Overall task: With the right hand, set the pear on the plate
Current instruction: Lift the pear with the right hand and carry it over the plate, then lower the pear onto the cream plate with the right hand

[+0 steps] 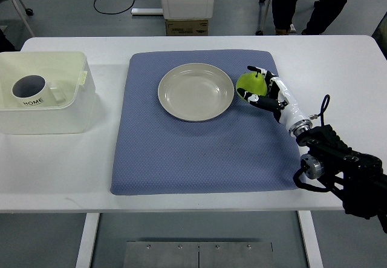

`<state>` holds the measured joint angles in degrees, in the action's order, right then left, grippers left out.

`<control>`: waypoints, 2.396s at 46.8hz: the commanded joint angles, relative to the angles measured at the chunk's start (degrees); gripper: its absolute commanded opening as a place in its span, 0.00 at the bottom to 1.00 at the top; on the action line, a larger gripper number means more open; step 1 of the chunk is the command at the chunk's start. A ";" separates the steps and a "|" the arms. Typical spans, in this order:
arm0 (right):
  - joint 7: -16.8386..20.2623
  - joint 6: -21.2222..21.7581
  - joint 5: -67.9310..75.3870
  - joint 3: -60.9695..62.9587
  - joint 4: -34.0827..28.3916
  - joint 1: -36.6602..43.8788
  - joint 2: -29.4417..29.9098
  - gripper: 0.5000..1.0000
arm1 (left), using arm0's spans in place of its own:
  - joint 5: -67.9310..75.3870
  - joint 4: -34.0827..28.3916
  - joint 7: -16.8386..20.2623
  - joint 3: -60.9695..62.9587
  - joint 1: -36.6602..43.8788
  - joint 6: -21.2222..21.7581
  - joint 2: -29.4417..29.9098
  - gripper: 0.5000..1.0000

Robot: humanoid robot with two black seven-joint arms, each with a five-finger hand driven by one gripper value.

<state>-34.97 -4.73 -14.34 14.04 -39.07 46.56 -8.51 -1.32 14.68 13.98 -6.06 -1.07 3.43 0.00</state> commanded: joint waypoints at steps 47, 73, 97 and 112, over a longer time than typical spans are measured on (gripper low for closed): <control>2.18 -0.36 -0.60 -0.77 2.42 7.67 8.51 0.00 | 0.00 0.00 0.09 0.00 0.01 -0.01 0.00 1.00; 11.94 0.25 -2.54 -3.93 3.74 7.41 8.51 0.00 | 0.00 0.00 0.00 0.00 0.01 -0.01 0.00 1.00; 13.53 0.51 -2.36 -4.28 3.56 7.50 8.51 0.00 | 0.00 0.00 0.00 0.00 0.01 -0.01 0.00 1.00; 13.26 0.51 -2.10 -3.93 3.65 7.94 8.51 0.98 | 0.00 0.00 0.00 0.00 0.01 -0.01 0.00 1.00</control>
<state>-21.71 -4.22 -16.44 10.11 -35.43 54.47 0.00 -1.32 14.67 13.98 -6.07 -1.06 3.43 0.00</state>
